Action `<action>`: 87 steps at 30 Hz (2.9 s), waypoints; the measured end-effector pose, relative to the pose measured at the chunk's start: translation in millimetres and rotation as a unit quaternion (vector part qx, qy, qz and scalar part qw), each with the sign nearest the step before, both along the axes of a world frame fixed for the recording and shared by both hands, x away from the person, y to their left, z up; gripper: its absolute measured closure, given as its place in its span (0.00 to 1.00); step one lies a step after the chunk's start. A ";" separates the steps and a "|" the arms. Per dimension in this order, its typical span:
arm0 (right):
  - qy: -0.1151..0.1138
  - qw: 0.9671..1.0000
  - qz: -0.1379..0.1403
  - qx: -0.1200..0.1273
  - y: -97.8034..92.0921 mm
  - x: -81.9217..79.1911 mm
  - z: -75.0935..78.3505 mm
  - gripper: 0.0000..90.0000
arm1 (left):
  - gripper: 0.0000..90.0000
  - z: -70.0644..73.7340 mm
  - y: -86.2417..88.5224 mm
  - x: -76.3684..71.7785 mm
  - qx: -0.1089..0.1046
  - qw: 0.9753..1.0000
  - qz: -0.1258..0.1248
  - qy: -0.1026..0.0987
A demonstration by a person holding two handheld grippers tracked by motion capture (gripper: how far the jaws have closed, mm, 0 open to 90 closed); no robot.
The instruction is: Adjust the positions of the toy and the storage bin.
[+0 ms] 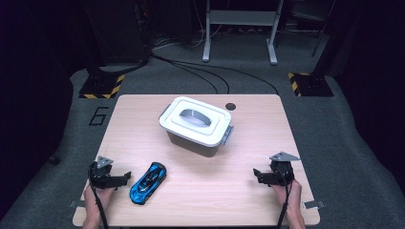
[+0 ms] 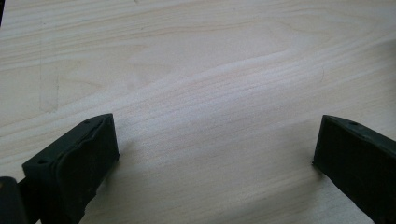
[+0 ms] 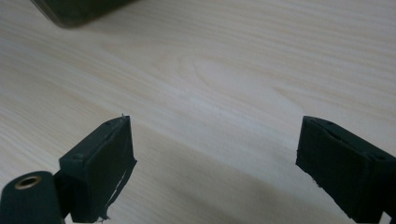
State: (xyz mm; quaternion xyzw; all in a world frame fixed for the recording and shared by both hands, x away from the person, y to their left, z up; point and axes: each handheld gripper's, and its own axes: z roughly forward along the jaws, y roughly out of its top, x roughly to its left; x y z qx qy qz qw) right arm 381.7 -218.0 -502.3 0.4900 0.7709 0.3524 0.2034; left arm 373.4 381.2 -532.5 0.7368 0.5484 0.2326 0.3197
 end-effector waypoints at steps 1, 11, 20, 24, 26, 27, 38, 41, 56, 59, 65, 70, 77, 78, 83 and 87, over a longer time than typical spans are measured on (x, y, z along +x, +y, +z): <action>0.001 1.000 0.001 0.008 2.1 3.3 4.4 0.12 | 0.00 0.0 0.0 0.0 0.000 1.000 0.000 0.000; -0.011 0.999 0.016 0.028 23.3 30.0 35.5 0.11 | 0.00 0.1 -0.2 -0.5 0.001 1.000 0.000 -0.001; -0.017 0.998 0.036 0.038 47.2 53.5 62.6 0.15 | 0.02 0.2 -0.5 -1.1 0.001 1.000 0.001 -0.004; -0.018 0.998 0.040 0.044 53.7 64.3 70.4 0.16 | 0.02 0.3 -0.5 -1.3 0.001 1.000 0.001 -0.003; -0.016 0.998 0.040 0.048 56.6 70.0 73.8 0.18 | 0.03 0.3 -0.5 -1.3 0.001 1.000 0.001 -0.005; -0.019 0.998 0.044 0.050 56.9 72.5 74.9 0.20 | 0.03 0.5 -0.4 -1.4 0.002 1.000 0.001 -0.003; -0.015 0.997 0.027 0.071 73.2 100.3 85.1 0.58 | 0.04 0.3 -0.3 -1.5 -0.001 1.000 0.002 -0.005; -0.008 0.997 0.026 0.070 78.3 108.2 84.1 0.66 | 0.04 0.3 -0.4 -1.5 -0.001 1.000 0.003 -0.005; 0.005 0.996 0.019 0.083 88.3 120.4 79.0 0.84 | 0.04 0.5 -0.1 -1.9 0.000 1.000 0.003 -0.006; 0.008 0.996 0.015 0.086 88.9 119.3 79.3 0.84 | 0.05 1.1 0.3 -2.0 0.001 1.000 0.001 -0.003; 0.011 0.995 0.014 0.098 88.0 116.2 78.6 0.84 | 0.05 1.0 0.0 -2.1 0.000 1.000 0.003 -0.004; 0.009 0.995 0.016 0.096 90.8 107.3 78.5 0.84 | 0.06 0.8 0.1 -2.2 0.000 1.000 0.001 -0.006; 0.005 0.994 0.018 0.107 92.9 96.5 76.7 0.83 | 0.06 1.1 0.2 -2.3 -0.001 1.000 -0.001 -0.005; 0.005 0.994 0.018 0.107 92.9 96.5 76.7 0.83 | 0.06 1.1 0.2 -2.3 -0.001 1.000 -0.001 -0.005; -0.004 0.995 0.026 0.095 98.2 86.6 76.6 0.83 | 0.06 1.0 0.3 -2.3 0.000 1.000 -0.001 -0.006; -0.003 0.995 0.028 0.097 101.8 81.4 76.7 0.82 | 0.06 1.0 0.2 -2.4 -0.001 1.000 -0.001 -0.006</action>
